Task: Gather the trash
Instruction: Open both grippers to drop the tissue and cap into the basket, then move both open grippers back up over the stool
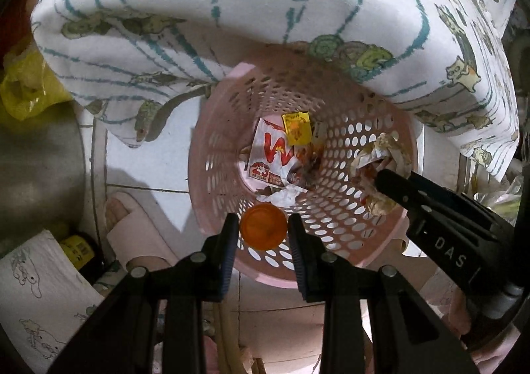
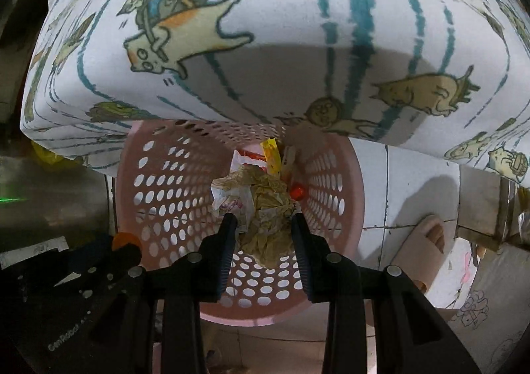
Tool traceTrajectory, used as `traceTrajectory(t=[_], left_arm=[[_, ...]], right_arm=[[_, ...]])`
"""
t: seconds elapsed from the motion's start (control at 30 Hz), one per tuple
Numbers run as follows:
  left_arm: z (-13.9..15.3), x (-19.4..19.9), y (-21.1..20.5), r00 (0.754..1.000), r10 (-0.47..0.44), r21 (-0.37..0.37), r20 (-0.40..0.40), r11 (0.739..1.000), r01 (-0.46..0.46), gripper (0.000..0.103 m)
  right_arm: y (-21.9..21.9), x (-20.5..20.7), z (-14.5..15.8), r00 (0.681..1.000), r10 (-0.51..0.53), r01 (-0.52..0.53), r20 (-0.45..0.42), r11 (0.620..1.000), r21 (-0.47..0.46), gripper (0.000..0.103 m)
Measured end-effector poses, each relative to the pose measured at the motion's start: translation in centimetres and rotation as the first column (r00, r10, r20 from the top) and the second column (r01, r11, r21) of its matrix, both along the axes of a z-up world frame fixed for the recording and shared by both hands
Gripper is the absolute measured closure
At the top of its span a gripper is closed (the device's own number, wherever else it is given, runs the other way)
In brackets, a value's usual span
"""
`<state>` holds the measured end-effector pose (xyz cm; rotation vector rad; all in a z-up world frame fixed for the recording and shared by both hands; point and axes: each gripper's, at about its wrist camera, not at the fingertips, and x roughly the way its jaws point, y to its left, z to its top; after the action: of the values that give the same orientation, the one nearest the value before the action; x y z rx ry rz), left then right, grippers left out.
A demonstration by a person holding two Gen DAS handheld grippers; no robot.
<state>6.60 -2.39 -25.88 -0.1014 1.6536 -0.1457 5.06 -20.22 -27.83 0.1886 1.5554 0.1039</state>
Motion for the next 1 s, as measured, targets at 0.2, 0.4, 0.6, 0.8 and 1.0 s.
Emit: traceTrajectory(t=[0.2, 0.4, 0.6, 0.8, 1.0], left_arm=[[1.4, 0.1, 0.2, 0.998, 0.006, 0.023, 0.057, 1.0, -0.008, 0.042], [1.9, 0.0, 0.3, 0.998, -0.003, 0.039, 0.063, 0.999, 0.0, 0.042], [3.1, 0.0, 0.2, 0.995, 0.003, 0.036, 0.095, 0.999, -0.006, 0.042], [6.6, 0.1, 0.4, 0.981, 0.002, 0.064, 0.195, 0.998, -0.015, 0.042], [10.6, 0.3, 1.0, 0.947, 0.012, 0.056, 0.322, 0.998, -0.031, 0.041]], right_arm=[[-0.3, 0.1, 0.3, 0.999, -0.033, 0.033, 0.006, 0.999, 0.013, 0.045], [-1.0, 0.0, 1.4, 0.998, -0.059, 0.058, 0.025, 0.998, 0.04, 0.045], [-1.3, -0.2, 3.1, 0.995, -0.087, 0.084, 0.052, 0.994, 0.067, 0.045], [-1.7, -0.4, 6.9, 0.984, -0.107, 0.095, 0.143, 0.992, 0.089, 0.045], [-1.9, -1.0, 11.9, 0.95, -0.1, 0.086, 0.297, 0.994, 0.06, 0.045]])
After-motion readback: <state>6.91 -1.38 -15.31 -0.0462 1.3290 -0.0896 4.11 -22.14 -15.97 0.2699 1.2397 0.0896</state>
